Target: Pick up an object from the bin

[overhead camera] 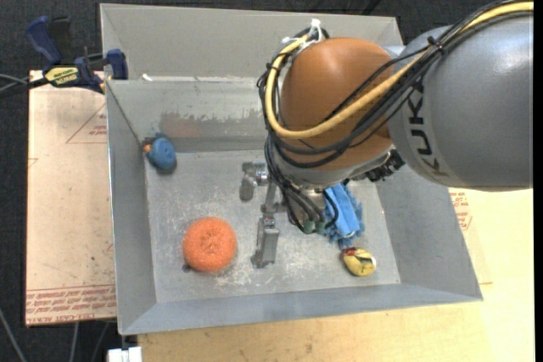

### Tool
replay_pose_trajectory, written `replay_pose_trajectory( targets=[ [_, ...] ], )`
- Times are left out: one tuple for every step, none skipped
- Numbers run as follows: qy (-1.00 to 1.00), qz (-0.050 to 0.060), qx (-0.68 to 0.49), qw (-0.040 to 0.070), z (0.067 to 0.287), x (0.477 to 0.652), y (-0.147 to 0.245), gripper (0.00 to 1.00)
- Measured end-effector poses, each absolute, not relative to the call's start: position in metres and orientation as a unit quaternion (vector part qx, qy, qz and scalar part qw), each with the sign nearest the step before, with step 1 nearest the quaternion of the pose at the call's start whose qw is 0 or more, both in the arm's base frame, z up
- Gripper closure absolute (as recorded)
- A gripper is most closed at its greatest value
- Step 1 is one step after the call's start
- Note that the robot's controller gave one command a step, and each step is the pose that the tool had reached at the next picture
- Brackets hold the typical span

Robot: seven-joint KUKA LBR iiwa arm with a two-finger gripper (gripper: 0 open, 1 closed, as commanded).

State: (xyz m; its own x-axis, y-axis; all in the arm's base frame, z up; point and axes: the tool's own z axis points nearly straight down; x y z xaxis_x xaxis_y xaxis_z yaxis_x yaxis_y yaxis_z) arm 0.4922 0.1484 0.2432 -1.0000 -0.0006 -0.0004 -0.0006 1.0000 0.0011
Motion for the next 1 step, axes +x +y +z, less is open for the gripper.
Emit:
replay_pose_trajectory(
  targets=[
    [0.999,0.001,0.041,0.002,0.1963,0.4978,0.1563,0.00]
  ],
)
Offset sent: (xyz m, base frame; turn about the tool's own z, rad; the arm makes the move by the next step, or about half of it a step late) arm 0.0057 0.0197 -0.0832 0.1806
